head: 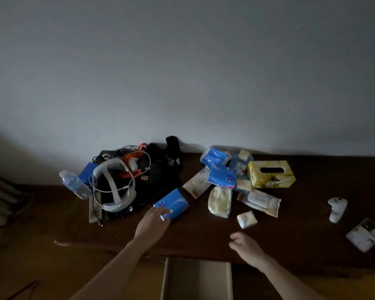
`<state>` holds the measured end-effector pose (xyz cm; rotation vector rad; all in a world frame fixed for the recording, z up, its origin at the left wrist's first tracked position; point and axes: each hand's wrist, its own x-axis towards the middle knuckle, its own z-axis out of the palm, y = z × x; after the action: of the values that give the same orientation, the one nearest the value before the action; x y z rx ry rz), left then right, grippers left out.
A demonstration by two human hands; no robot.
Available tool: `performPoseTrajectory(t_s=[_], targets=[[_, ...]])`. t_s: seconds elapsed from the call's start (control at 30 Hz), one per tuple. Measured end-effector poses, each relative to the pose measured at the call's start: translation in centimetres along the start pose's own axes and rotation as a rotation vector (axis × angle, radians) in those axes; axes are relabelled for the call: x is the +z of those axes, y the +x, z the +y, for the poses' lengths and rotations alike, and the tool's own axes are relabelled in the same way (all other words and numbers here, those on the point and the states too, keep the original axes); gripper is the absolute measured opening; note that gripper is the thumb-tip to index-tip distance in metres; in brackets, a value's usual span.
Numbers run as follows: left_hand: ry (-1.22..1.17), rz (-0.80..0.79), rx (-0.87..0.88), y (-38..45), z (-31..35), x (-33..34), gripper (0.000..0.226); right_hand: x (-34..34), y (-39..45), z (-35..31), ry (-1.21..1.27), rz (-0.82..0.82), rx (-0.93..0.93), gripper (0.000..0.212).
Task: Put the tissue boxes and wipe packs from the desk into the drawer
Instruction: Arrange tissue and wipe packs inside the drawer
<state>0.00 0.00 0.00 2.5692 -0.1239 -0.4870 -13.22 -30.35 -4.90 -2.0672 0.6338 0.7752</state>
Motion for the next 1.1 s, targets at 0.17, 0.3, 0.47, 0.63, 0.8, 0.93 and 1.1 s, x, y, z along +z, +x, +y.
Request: performPoseTrajectory(t_s=[0.17, 0.3, 0.47, 0.63, 0.8, 0.93, 1.1], targets=[[0.222, -0.168, 0.007, 8.5, 1.7, 4.8, 0.065, 0.0, 8.3, -3.9, -0.105, 0.063, -0.06, 0.052], [0.345, -0.217, -0.05, 12.6, -1.1, 9.5, 0.095, 1.1, 14.3, -4.9, -0.302, 0.122, -0.093, 0.067], [0.383, -0.143, -0.057, 15.2, -5.3, 14.6, 0.112, 4.0, 19.6, -2.8, -0.478, 0.102, -0.058, 0.079], [0.386, 0.01, -0.055, 18.0, -6.1, 14.1, 0.098, 5.0, 21.4, -1.8, -0.639, 0.431, -0.196, 0.049], [0.478, -0.086, -0.067, 15.3, -5.6, 13.6, 0.122, 2.9, 20.5, -3.3, -0.67, 0.389, -0.204, 0.023], [0.485, -0.359, 0.026, 7.2, -6.4, 14.9, 0.137, 2.8, 15.4, -1.9, -0.641, 0.042, -0.186, 0.026], [0.097, -0.432, -0.168, -3.0, -7.7, 17.9, 0.138, 11.0, 7.4, 5.6, -0.63, -0.241, -0.125, 0.033]])
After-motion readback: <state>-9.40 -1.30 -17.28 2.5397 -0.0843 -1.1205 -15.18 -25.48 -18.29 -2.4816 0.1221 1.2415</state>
